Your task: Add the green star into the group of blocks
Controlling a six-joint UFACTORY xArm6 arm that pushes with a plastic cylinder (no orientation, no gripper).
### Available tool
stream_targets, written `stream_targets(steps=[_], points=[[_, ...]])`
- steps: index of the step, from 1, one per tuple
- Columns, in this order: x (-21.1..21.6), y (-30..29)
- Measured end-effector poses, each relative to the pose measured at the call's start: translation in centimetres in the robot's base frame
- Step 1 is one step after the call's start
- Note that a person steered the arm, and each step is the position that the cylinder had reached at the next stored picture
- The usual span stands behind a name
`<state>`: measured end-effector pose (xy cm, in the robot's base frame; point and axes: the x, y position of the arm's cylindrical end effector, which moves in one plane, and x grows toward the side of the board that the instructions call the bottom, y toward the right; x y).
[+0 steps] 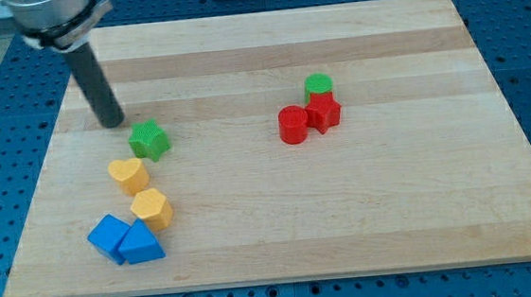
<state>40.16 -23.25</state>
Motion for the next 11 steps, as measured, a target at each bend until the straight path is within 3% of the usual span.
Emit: stream_targets(steps=[2, 6, 11], points=[[3.9, -0.4], [4.7, 11.6], [0.4, 22.0]])
